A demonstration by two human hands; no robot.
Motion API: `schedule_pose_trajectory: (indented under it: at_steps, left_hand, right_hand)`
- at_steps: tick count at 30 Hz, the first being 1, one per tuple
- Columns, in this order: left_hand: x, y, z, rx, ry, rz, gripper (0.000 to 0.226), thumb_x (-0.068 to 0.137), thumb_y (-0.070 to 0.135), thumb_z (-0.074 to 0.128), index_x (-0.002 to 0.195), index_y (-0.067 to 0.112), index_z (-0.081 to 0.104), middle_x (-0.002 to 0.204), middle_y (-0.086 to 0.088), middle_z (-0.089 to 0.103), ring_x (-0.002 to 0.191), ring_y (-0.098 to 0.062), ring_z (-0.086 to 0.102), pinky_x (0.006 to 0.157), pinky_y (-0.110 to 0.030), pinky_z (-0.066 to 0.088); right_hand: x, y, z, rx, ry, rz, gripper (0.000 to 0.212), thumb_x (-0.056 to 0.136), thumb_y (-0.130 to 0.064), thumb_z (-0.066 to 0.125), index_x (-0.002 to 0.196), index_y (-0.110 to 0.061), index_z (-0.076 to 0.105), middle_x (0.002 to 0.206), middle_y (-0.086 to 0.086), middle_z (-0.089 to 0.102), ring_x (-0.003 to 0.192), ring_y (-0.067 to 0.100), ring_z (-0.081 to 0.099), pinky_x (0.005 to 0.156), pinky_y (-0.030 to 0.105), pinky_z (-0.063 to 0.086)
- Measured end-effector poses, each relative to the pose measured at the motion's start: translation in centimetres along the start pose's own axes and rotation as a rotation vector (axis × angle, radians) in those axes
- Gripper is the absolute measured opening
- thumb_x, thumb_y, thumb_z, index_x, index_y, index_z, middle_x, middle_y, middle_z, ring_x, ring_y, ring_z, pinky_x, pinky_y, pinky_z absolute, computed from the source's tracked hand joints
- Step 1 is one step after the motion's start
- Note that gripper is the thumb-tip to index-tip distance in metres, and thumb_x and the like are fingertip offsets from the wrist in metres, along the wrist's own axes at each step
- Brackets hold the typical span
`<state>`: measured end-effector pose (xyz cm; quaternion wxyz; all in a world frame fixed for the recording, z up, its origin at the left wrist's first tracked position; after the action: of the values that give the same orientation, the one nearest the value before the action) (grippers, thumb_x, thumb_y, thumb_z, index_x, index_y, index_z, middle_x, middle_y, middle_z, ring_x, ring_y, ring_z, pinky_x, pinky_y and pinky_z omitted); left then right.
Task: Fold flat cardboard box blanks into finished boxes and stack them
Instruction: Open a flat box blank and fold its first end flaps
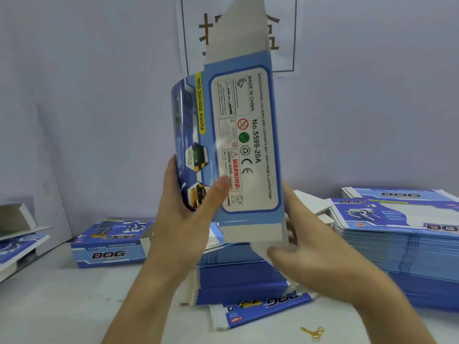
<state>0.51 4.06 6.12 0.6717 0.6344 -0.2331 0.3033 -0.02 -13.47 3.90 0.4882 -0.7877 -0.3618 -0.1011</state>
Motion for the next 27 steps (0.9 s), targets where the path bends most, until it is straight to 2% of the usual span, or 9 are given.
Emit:
schedule_pose_trajectory:
  at_steps: [2,4,6,9,11,14,17,21,27]
  left_hand:
    - [0.0,0.6,-0.1,0.022,-0.049,0.045,0.064,0.080,0.038,0.066,0.140,0.029,0.042,0.119,0.022,0.068,0.107,-0.001,0.068,0.078,-0.018,0.058]
    - [-0.3,1.1,0.3,0.056,-0.127,0.071,0.072,0.081,0.038,0.068,0.145,0.026,0.036,0.123,0.017,0.067,0.110,-0.005,0.067,0.082,-0.026,0.059]
    - [-1.0,1.5,1.5,0.071,-0.254,0.068,0.080,0.084,0.039,0.070,0.150,0.025,0.028,0.131,0.011,0.063,0.115,-0.011,0.066,0.090,-0.036,0.059]
    - [-2.1,1.8,3.5,-0.015,-0.436,0.011,0.071,0.084,0.038,0.064,0.144,0.036,0.027,0.127,0.018,0.064,0.115,-0.009,0.066,0.084,-0.027,0.059]
    - [-2.5,1.7,3.7,-0.055,-0.482,-0.059,0.060,0.087,0.040,0.068,0.136,0.043,0.033,0.123,0.019,0.066,0.111,-0.008,0.068,0.081,-0.023,0.059]
    - [-2.2,1.2,3.0,-0.049,-0.464,-0.154,0.050,0.076,0.050,0.072,0.118,0.043,0.045,0.109,0.018,0.072,0.099,-0.008,0.072,0.074,-0.023,0.060]
    - [-1.4,0.4,2.1,-0.077,-0.302,-0.207,0.073,0.060,0.069,0.062,0.113,0.021,0.045,0.100,0.004,0.075,0.090,-0.018,0.075,0.070,-0.035,0.063]
    - [-1.0,0.3,1.7,-0.167,-0.123,-0.166,0.087,0.061,0.067,0.065,0.136,0.031,0.040,0.108,0.003,0.075,0.091,-0.023,0.076,0.072,-0.040,0.063]
    - [-1.8,1.0,2.7,-0.186,-0.185,-0.134,0.022,0.067,0.059,0.077,0.087,0.055,0.068,0.095,0.013,0.077,0.082,-0.014,0.076,0.057,-0.024,0.059]
  right_hand:
    - [-0.5,-0.6,-0.6,0.161,-0.089,0.022,0.102,0.076,-0.028,0.077,0.145,-0.069,0.013,0.153,-0.026,0.039,0.137,0.006,0.047,0.104,0.041,0.051]
    - [-0.5,-1.3,-1.7,0.310,0.006,-0.013,0.109,0.066,-0.053,0.086,0.150,-0.060,0.017,0.158,-0.012,0.038,0.142,0.019,0.044,0.110,0.055,0.041]
    - [-0.6,-1.9,-2.4,0.422,0.134,-0.073,0.106,0.062,-0.065,0.085,0.151,-0.044,0.031,0.147,-0.004,0.054,0.131,0.025,0.057,0.100,0.051,0.051]
    - [-1.1,-2.2,-3.0,0.508,0.308,-0.094,0.084,0.057,-0.069,0.085,0.131,-0.039,0.058,0.124,-0.003,0.071,0.108,0.025,0.072,0.078,0.040,0.061]
    - [-1.2,-1.9,-3.1,0.485,0.372,-0.059,0.086,0.052,-0.071,0.086,0.128,-0.038,0.060,0.118,-0.003,0.074,0.100,0.024,0.074,0.071,0.037,0.062]
    - [-0.7,-2.0,-2.2,0.420,0.329,-0.014,0.095,0.054,-0.070,0.083,0.136,-0.032,0.053,0.116,-0.005,0.074,0.098,0.020,0.075,0.070,0.032,0.062]
    - [-0.2,-2.7,-0.7,0.319,0.224,-0.038,0.079,0.070,-0.055,0.076,0.141,-0.037,0.045,0.118,-0.019,0.071,0.102,0.004,0.071,0.068,0.016,0.058]
    - [0.5,-2.9,0.9,0.277,0.179,-0.038,0.085,0.072,-0.051,0.072,0.147,-0.045,0.032,0.120,-0.032,0.064,0.104,-0.011,0.064,0.069,0.005,0.052]
    - [0.5,-1.3,-0.7,0.329,0.310,-0.011,0.113,0.063,-0.049,0.083,0.153,-0.051,0.013,0.136,-0.014,0.060,0.110,0.006,0.068,0.069,0.020,0.059]
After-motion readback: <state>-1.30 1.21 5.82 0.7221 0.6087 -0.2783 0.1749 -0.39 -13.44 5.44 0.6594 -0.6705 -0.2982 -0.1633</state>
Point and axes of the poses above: each hand's wrist, its own x-axis towards the middle knuckle, its own z-axis out of the palm, y = z × x, the point moved 5 cm from there along x, towards the middle knuckle
